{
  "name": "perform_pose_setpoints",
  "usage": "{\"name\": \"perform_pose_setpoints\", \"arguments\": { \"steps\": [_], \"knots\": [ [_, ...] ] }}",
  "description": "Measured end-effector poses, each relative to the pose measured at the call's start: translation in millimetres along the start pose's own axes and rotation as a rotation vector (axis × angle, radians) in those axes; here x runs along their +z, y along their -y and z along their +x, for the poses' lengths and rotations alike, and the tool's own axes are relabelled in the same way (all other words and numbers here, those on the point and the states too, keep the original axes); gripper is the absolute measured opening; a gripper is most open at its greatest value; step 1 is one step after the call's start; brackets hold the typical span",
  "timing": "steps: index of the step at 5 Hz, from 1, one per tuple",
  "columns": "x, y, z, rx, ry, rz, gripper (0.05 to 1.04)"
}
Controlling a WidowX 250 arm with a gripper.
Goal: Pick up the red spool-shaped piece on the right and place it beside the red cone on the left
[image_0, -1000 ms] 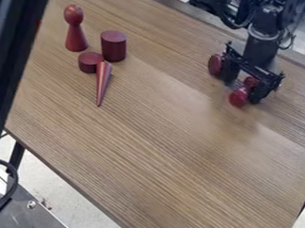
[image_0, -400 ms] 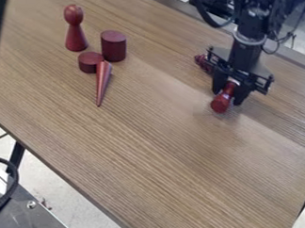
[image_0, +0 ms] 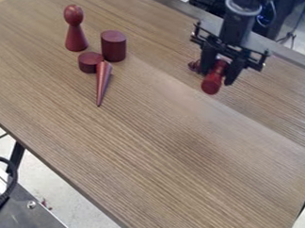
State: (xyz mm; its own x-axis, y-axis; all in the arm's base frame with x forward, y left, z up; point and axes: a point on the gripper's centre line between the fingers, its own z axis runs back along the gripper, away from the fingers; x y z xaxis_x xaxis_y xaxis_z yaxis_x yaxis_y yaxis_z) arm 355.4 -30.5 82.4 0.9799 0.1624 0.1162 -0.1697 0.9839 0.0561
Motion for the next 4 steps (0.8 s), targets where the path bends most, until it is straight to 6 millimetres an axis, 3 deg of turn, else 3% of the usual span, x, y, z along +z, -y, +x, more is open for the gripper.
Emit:
{"name": "perform_pose_setpoints", "arguments": {
  "steps": [1,2,4],
  "knots": [
    [3.9,-17.7,-1.9,0.060,-0.017,0.009,0.516],
    [-10.3,-44.6,-2.0,0.192,0.050,0.046,0.516],
    [-29.5,-86.2,5.6,0.460,0.075,-0.039,0.516]
  ]
}}
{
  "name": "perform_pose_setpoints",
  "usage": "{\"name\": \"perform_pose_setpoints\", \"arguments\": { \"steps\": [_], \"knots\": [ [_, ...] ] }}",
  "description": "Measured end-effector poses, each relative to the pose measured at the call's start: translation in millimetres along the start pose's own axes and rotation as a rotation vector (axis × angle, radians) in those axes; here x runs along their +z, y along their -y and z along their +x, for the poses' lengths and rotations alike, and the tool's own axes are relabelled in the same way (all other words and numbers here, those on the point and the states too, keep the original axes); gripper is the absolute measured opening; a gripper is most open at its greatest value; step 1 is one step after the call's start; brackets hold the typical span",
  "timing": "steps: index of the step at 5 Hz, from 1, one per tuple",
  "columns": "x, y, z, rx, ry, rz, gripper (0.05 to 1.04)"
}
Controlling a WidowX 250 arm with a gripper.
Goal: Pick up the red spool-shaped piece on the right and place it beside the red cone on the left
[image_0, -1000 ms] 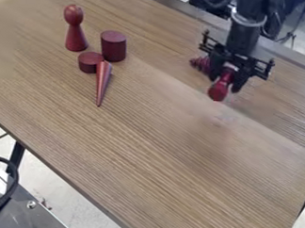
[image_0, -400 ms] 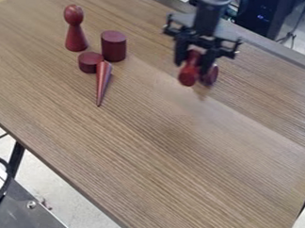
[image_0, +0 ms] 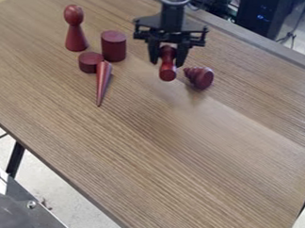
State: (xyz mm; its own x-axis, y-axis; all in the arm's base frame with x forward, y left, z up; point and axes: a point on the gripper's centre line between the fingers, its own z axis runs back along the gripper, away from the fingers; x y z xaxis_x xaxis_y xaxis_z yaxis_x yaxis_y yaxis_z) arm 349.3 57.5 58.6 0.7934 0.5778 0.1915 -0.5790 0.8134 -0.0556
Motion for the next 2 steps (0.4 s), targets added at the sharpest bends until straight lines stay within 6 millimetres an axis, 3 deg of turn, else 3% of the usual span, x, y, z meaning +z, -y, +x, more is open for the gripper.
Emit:
{"name": "perform_pose_setpoints", "arguments": {
  "steps": [2],
  "knots": [
    [-1.7,-17.0,8.5,0.046,0.001,-0.010,0.516]
  ]
}}
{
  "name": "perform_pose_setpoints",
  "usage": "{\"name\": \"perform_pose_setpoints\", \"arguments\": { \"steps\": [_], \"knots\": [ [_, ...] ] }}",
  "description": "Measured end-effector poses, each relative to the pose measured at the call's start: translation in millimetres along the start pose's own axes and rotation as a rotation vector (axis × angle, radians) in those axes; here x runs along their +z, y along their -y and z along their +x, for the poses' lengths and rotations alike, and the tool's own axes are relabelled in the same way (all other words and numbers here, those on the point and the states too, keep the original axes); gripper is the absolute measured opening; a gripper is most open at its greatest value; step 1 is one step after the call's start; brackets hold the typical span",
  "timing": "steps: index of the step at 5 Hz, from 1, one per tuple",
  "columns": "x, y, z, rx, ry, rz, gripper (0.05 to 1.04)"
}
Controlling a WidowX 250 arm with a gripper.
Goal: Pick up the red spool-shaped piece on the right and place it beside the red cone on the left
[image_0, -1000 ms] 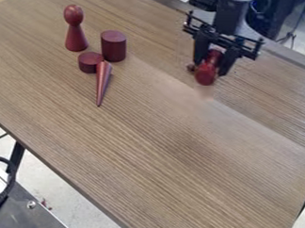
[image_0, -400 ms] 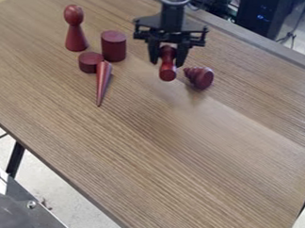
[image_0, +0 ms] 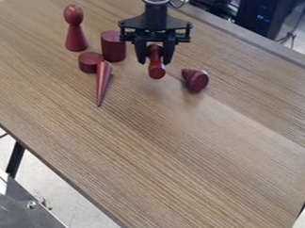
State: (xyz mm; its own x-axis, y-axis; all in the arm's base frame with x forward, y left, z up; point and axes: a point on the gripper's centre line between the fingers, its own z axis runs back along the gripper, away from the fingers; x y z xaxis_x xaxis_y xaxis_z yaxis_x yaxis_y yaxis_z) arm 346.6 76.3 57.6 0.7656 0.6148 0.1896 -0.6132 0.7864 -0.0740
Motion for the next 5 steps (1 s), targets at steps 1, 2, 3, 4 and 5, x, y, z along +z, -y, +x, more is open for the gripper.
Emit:
{"name": "perform_pose_setpoints", "arguments": {
  "steps": [1,2,3,4,5],
  "knots": [
    [-4.0,-11.5,-2.2,0.003,-0.018,0.010,0.516],
    [-3.9,-21.7,0.6,-0.083,-0.014,0.048,0.516],
    [-9.7,-36.8,1.2,-0.088,-0.011,0.048,0.516],
    [-17.2,-48.5,5.1,-0.051,-0.013,0.046,0.516],
    [-29.8,-50.5,4.9,-0.031,-0.024,0.039,0.516]
  ]
}}
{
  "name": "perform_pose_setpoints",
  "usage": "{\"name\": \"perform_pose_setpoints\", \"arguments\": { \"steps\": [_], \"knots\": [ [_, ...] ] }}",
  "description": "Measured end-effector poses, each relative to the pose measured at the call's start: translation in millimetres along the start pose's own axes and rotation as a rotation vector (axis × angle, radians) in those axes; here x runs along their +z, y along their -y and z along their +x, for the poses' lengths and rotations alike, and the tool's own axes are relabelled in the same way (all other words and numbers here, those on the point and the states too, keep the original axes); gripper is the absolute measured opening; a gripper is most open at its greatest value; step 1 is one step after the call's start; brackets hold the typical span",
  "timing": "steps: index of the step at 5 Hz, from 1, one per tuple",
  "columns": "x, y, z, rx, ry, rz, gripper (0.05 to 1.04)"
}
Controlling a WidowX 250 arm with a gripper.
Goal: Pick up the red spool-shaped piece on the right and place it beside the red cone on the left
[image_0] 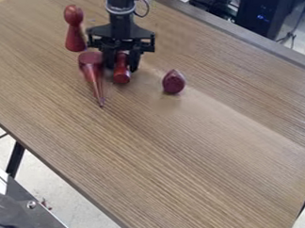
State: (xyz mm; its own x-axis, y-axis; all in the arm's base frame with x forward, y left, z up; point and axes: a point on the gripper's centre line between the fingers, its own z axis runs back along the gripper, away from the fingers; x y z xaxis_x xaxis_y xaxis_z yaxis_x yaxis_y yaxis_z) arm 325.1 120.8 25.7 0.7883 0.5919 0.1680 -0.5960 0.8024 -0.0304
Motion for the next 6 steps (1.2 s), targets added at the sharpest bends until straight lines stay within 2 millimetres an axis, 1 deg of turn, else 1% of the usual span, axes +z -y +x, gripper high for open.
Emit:
{"name": "perform_pose_setpoints", "arguments": {
  "steps": [1,2,3,4,5,6],
  "knots": [
    [-2.0,-1.1,1.3,0.024,0.001,-0.001,0.516],
    [-2.3,-1.8,2.2,0.045,0.002,0.006,0.577],
    [-2.1,-0.8,-1.8,0.049,-0.029,0.018,0.878],
    [6.0,2.6,-5.0,0.059,-0.026,0.057,1.005],
    [40.4,19.2,-1.9,0.040,0.066,0.070,1.000],
    [67.2,29.9,-6.7,-0.017,0.108,0.088,1.000]
  ]
}}
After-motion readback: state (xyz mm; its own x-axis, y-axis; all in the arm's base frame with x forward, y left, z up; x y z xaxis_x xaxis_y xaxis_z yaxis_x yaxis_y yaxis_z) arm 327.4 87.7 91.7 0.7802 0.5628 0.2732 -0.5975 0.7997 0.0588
